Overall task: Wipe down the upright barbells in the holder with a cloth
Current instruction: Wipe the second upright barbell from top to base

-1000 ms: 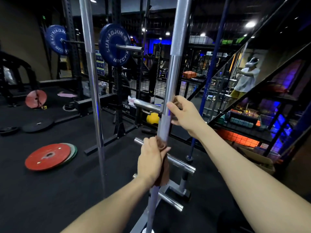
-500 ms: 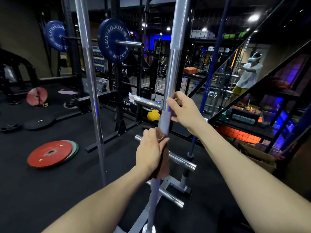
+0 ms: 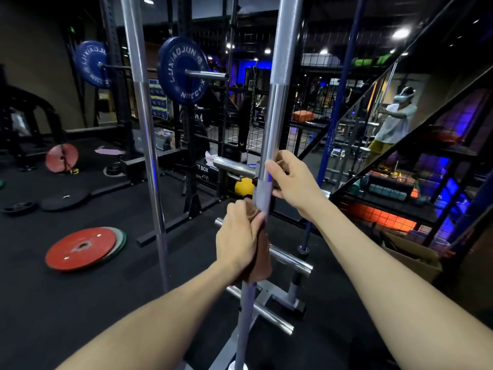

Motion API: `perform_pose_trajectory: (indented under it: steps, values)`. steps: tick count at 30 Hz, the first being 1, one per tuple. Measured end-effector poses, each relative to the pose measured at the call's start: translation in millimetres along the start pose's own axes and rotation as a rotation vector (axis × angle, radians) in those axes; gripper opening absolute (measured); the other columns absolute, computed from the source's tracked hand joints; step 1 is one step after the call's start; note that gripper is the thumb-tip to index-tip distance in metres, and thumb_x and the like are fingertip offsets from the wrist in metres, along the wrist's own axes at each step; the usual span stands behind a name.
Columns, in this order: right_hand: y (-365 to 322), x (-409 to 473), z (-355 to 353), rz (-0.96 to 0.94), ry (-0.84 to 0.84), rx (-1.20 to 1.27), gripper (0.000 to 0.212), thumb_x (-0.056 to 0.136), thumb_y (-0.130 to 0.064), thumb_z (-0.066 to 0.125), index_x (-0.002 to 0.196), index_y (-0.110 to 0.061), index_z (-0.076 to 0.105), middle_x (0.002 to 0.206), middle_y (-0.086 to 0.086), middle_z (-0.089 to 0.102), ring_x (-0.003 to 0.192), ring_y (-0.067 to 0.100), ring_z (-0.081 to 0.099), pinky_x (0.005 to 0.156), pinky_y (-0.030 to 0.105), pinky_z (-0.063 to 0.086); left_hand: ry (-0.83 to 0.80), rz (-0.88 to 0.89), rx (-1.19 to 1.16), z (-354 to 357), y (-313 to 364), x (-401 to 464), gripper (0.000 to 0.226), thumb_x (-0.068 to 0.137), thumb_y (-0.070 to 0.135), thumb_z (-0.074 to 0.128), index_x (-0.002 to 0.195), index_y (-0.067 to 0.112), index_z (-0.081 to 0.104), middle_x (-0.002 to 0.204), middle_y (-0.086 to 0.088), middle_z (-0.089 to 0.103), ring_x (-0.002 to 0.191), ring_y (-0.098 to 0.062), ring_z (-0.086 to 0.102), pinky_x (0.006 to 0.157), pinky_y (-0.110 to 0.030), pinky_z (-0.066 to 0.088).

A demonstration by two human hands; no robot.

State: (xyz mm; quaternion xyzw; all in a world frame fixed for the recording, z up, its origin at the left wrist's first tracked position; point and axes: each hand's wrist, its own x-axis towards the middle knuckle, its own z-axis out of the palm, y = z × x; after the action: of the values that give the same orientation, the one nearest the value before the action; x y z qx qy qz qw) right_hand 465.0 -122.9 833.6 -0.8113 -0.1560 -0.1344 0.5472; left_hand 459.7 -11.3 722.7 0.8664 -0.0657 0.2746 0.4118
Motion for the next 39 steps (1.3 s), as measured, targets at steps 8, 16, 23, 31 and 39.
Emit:
perform_pose_trajectory:
  steps: [8, 16, 23, 31, 39]
  values:
    - [3.0, 0.7, 2.0, 0.002, 0.014, -0.002, 0.01, 0.099, -0.032, 0.045, 0.096, -0.023, 0.048, 0.084, -0.009, 0.049, 0.081, 0.012, 0.051, 0.084, 0.044, 0.054, 0.112, 0.018, -0.121, -5.5, 19.2, 26.1, 0.029, 0.095, 0.041, 0.042, 0.109, 0.015, 0.043, 0.11, -0.005, 0.05, 0.099, -0.03, 0.055, 0.07, -0.034, 0.034]
    - [0.7, 1.6, 3.2, 0.03, 0.007, -0.027, 0.024, 0.099, -0.032, 0.045, 0.11, -0.01, 0.048, 0.085, -0.004, 0.049, 0.085, 0.016, 0.051, 0.09, 0.052, 0.052, 0.007, 0.054, -0.036, -5.9, 0.0, 14.5, 0.028, 0.094, 0.046, 0.041, 0.104, 0.019, 0.042, 0.1, 0.003, 0.044, 0.094, -0.025, 0.054, 0.07, -0.035, 0.038]
    - [4.2, 1.0, 5.0, -0.003, 0.023, -0.023, 0.015, 0.099, -0.032, 0.045, 0.101, -0.017, 0.048, 0.08, -0.008, 0.049, 0.082, 0.013, 0.05, 0.091, 0.052, 0.051, 0.085, 0.033, -0.164, -3.6, 12.3, 25.5, 0.031, 0.095, 0.037, 0.044, 0.117, 0.015, 0.045, 0.113, -0.005, 0.05, 0.1, -0.028, 0.054, 0.072, -0.033, 0.034]
    - [1.9, 0.2, 4.5, 0.013, 0.042, -0.082, 0.025, 0.099, -0.034, 0.045, 0.103, -0.01, 0.05, 0.082, -0.004, 0.051, 0.084, 0.018, 0.051, 0.093, 0.056, 0.048, 0.053, 0.057, -0.064, -8.9, 11.3, 20.3, 0.033, 0.095, 0.044, 0.042, 0.109, 0.014, 0.045, 0.105, -0.004, 0.047, 0.097, -0.025, 0.052, 0.069, -0.035, 0.038]
    - [2.2, -4.8, 10.6, -0.002, 0.06, -0.064, 0.024, 0.099, -0.034, 0.045, 0.104, -0.011, 0.05, 0.083, -0.005, 0.052, 0.084, 0.015, 0.051, 0.093, 0.053, 0.048, -0.011, -0.005, -0.089, -1.8, 1.0, 4.8, 0.031, 0.095, 0.041, 0.043, 0.11, 0.013, 0.043, 0.11, -0.006, 0.049, 0.097, -0.03, 0.055, 0.07, -0.037, 0.038]
